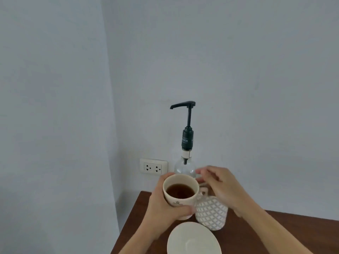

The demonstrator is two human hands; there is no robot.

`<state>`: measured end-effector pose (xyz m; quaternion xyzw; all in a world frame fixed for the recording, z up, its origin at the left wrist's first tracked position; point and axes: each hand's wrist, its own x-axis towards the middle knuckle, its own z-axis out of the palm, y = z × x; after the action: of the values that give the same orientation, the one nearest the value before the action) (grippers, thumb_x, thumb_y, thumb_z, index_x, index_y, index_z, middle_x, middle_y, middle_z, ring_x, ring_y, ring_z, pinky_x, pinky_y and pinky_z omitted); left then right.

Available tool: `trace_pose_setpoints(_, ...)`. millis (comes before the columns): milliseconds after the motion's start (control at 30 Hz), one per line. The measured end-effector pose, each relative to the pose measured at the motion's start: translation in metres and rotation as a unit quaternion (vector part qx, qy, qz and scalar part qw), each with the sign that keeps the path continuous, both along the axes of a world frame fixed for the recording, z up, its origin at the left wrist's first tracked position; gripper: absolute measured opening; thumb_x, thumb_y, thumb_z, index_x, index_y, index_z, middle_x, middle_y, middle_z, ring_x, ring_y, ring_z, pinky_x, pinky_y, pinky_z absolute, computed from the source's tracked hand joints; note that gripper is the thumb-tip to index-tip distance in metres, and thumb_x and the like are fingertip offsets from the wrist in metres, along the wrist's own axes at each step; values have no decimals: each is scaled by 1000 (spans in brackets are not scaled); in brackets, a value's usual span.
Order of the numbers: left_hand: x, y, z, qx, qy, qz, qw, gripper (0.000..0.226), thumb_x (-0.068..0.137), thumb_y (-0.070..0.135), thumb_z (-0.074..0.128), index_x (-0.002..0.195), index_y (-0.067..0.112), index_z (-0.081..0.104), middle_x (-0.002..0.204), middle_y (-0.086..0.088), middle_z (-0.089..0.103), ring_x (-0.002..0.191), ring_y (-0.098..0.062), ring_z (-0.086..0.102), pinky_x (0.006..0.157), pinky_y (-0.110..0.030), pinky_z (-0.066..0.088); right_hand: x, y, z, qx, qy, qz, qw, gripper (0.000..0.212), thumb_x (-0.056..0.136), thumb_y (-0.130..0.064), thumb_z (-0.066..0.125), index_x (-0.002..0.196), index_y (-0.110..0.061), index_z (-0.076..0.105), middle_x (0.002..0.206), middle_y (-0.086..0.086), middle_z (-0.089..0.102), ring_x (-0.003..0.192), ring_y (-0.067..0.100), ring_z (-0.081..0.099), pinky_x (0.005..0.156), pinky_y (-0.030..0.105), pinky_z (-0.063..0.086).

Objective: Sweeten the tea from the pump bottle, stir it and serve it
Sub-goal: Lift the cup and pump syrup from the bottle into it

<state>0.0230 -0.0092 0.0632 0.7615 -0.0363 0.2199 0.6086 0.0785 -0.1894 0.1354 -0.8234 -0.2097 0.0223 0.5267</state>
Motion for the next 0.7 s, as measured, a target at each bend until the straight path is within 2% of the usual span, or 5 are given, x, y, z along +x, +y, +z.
trace_pose_setpoints(133,18,22,52,-33,-3,-8,999,83,36,21,93,108,43,59,99,12,74,91,-5,72,71,-19,56,29,34,71,70,-105,-78,989,43,102,-40,46,142,-23,47,123,4,69,110,21,68,102,45,52)
trace_pose_setpoints(267,37,39,96,-61,2,-13,998,89,33,25,93,113,35,56,96,10,74,82,-1,71,63,-17,56,60,71,128,151,-36,-63,986,62,96,-59,44,149,-27,33,123,1,63,118,27,61,105,48,48)
trace_pose_setpoints(467,59,50,140,-80,-1,-3,997,90,31,29,89,114,33,53,101,6,70,86,-9,69,67,-26,55,74,105,144,212,42,-86,973,48,93,-58,53,102,-13,66,84,8,80,72,30,76,74,40,58)
trace_pose_setpoints(600,70,53,156,-92,5,-16,996,90,30,25,89,113,30,53,101,3,69,85,-12,68,67,-30,56,81,112,139,237,33,-103,965,21,86,-28,62,81,-8,63,68,8,78,58,25,66,62,33,53)
trace_pose_setpoints(700,76,54,163,-105,12,-25,994,84,37,16,90,112,29,54,97,5,70,80,-9,67,62,-28,54,83,113,136,252,3,-134,958,22,82,-23,61,66,-11,52,63,8,61,53,21,51,48,25,41)
